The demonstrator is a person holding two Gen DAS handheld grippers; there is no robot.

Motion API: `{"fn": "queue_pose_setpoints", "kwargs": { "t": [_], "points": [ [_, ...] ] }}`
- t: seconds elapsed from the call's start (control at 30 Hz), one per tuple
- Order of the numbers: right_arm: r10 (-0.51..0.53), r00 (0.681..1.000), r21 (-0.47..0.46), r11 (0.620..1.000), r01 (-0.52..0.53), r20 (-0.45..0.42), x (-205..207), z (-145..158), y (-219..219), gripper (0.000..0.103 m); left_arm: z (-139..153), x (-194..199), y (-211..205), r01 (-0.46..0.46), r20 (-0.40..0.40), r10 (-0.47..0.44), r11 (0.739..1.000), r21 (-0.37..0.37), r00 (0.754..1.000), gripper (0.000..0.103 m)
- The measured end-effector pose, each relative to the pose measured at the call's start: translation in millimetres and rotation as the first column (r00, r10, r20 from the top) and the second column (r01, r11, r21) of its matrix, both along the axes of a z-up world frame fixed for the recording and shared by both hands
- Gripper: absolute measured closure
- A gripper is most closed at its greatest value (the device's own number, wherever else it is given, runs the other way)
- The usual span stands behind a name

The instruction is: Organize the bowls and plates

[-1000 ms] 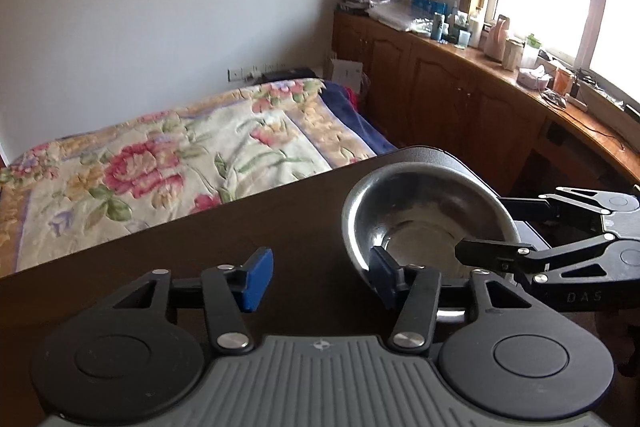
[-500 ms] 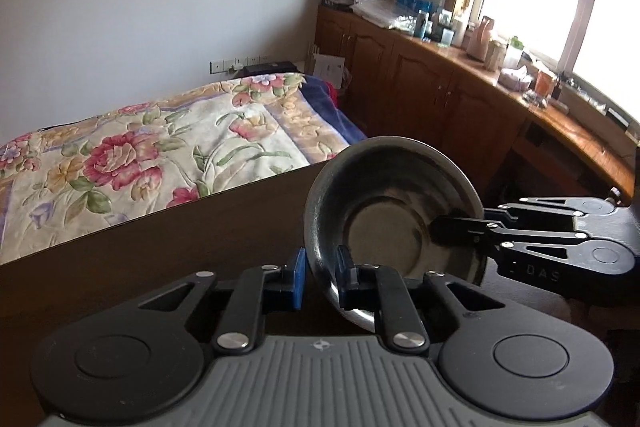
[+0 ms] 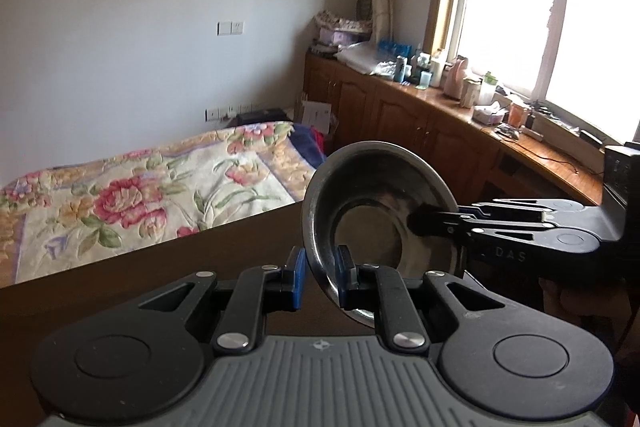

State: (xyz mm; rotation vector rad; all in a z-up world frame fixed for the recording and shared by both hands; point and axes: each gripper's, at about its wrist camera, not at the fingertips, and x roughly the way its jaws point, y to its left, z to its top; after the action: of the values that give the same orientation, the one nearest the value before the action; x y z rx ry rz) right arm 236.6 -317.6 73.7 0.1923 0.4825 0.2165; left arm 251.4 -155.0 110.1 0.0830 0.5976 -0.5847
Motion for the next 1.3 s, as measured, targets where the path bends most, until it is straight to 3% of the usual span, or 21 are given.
{"fn": "queue_pose_setpoints", "kwargs": {
  "t": [0.5,1.07,1.3],
  "points": [
    [0.028,0.999,-0.02,0.999,-0.027,0.042,-50,16,18,0.088,-1,-77,32,0.012,0.045,-0.011,0.999,-0.03,0.999,0.057],
    [0.099,0.995,-0.02,0.995,-0.099,0.021,-104,-1,47,0.088,-41,-150,64,-0.048,0.041,0.051,0.995,-0.083,0.998,0.057],
    [0.131,0.991,-0.007,0.991,-0.131,0.019,-114,-7,56,0.088,-50,-162,68,-0.065,0.03,0.069,0.992,-0.108,0.997,0.057]
  ]
}}
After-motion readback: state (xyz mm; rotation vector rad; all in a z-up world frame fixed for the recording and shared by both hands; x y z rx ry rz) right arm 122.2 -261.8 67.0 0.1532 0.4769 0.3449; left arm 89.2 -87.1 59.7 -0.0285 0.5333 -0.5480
